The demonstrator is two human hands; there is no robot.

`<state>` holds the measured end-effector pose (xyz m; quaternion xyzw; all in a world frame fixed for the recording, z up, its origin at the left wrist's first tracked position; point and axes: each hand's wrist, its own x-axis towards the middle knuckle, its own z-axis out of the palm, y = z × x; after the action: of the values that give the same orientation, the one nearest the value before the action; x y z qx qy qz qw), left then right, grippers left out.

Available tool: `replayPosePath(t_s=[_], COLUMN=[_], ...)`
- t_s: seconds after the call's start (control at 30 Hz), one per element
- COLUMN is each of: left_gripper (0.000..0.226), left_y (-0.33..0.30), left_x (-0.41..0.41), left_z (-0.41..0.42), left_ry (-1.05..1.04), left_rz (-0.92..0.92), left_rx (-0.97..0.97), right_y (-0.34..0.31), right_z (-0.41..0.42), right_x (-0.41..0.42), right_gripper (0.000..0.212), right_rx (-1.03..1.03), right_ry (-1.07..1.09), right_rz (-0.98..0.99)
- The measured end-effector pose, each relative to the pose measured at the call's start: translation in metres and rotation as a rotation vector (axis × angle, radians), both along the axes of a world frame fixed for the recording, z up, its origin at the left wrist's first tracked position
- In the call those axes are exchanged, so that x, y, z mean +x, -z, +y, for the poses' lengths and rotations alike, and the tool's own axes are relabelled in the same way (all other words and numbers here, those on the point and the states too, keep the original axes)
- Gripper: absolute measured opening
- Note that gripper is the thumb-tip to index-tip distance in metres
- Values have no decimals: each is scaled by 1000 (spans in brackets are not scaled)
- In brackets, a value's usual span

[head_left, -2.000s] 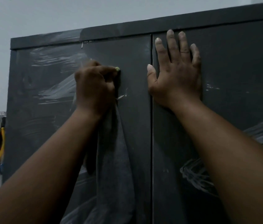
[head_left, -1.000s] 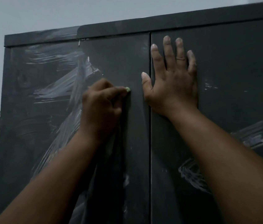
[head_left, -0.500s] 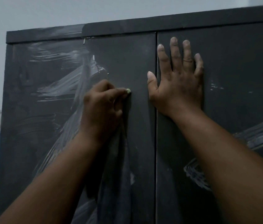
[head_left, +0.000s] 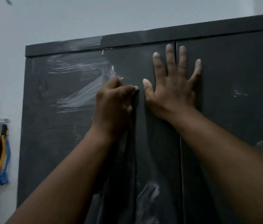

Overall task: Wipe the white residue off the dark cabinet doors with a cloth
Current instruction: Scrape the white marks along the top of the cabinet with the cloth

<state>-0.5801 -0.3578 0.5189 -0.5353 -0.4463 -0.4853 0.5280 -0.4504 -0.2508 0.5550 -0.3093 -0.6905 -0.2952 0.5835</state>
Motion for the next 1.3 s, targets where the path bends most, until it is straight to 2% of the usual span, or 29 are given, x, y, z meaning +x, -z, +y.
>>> replayPosePath(t_s=[0.27,0.33,0.43,0.5,0.63,0.73,0.8,0.97,1.03,1.2,1.3], left_gripper=[18,16,12,12,19,22,21,12,13,19,16], left_y=[-55,-51,-25,-22,-55,-74,-70,-31,-33,-60,-47], left_x=[-41,-38,-30,-37,-56,-59,-53,-44,-52,-62,-46], left_z=[-18,-15,-14,-17,-24,-23,-20,-21,-23,-28,-21], left_ry=[-39,-8,37,38,-2,-15,15,51,59,55,100], left_rz=[-287,-215,22,91,-114,-213,-171,110,66,-185,-110], left_rx=[178,158,20,-44,102,128,96,-113,-81,93,23], right_y=[-31,-31,-28,-27,-25,-23,-23,-22,-22,-21,-22], right_z=[-6,-4,-3,-3,-4,-3,-3,-3,-3,-3,-3], right_x=[-24,-27,-28,-28,-27,-27,-27,-28,-29,-30,-28], right_gripper=[70,70,70,69,69,68,68,69,68,66,65], right_rx=[22,34,53,58,63,68,65,70,75,86,74], right_ry=[-28,-19,-9,-6,0,1,-2,-1,-2,-6,-10], right_rz=[42,58,81,91,96,103,111,122,131,147,136])
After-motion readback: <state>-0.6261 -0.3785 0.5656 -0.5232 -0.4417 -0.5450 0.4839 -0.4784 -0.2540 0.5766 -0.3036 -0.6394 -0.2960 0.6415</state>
